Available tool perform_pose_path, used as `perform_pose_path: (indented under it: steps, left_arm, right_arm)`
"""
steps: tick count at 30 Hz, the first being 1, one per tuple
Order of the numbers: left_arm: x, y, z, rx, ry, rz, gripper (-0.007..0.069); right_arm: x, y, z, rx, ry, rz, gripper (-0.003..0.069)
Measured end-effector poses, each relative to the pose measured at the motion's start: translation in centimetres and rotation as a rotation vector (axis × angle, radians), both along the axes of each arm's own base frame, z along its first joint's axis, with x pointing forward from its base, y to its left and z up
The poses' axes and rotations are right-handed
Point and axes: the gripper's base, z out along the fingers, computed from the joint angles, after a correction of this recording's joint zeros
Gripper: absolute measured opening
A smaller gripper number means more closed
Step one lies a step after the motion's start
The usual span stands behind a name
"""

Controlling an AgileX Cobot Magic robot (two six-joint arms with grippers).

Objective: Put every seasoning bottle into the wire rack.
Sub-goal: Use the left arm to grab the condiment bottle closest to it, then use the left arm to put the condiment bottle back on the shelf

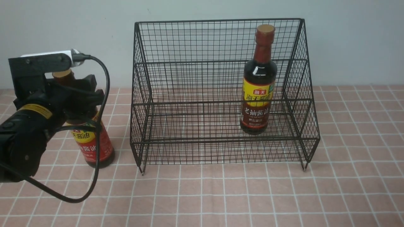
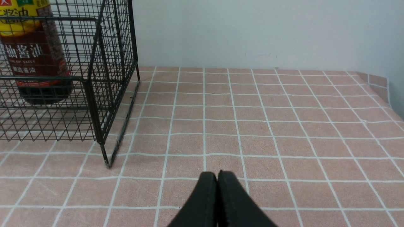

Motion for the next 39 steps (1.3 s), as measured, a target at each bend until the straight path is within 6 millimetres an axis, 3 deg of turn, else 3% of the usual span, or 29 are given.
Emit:
perform_pose_path:
  steps: [1,5,8,9,11,13,17,20,21,22,27,28,29,34,39]
  left_arm:
    - [0.0,-0.1,0.1,0.018,-0.005,-0.011,0.0253]
    - [0.1,-0.3,0.4,0.055,-0.007,-0.046,0.0256]
    - [0.2,-0.6,2.2,0.099,-0.022,-0.088,0.0256]
    - [0.3,-0.8,4.1,0.118,-0.067,-0.103,0.0256]
    - [0.5,-0.8,6.2,0.127,-0.117,-0.105,0.0256]
    - [0.9,-0.9,11.9,0.134,-0.262,-0.098,0.0256]
    - [1.0,-1.1,19.2,0.127,-0.417,-0.089,0.0256]
    - [1.3,-2.1,22.7,0.12,-0.47,-0.108,0.0256]
    - [1.3,-2.3,22.9,0.118,-0.473,-0.114,0.0256]
    - [1.8,-3.5,24.3,0.109,-0.494,-0.142,0.0256]
    - [4.0,-7.6,24.9,0.083,-0.507,-0.238,0.0256]
    - [5.3,-9.1,24.3,0.079,-0.49,-0.268,0.0256]
    - [5.5,-9.1,24.1,0.08,-0.484,-0.269,0.0256]
    - [9.5,-13.3,20.9,0.081,-0.417,-0.337,0.0256]
    - [11.5,-14.7,18.3,0.11,-0.338,-0.356,0.0256]
  right_arm:
    - [0.0,0.0,0.0,0.0,0.0,0.0,-0.0015]
    - [0.0,0.0,0.0,0.0,0.0,0.0,-0.0015]
    - [0.0,0.0,0.0,0.0,0.0,0.0,-0.0015]
    - [0.0,0.0,0.0,0.0,0.0,0.0,-0.0015]
    - [0.0,0.0,0.0,0.0,0.0,0.0,-0.0015]
    - [0.0,0.0,0.0,0.0,0.0,0.0,-0.0015]
    - [0.0,0.0,0.0,0.0,0.0,0.0,-0.0015]
    - [0.0,0.0,0.0,0.0,0.0,0.0,-0.0015]
    - [0.0,0.0,0.0,0.0,0.0,0.0,-0.0015]
    - [0.0,0.0,0.0,0.0,0.0,0.0,-0.0015]
    - [0.0,0.0,0.0,0.0,0.0,0.0,-0.0015]
    - [0.0,0.0,0.0,0.0,0.0,0.0,-0.0015]
    - [0.0,0.0,0.0,0.0,0.0,0.0,-0.0015]
    - [0.0,0.0,0.0,0.0,0.0,0.0,-0.0015]
    - [0.0,0.0,0.0,0.0,0.0,0.0,-0.0015]
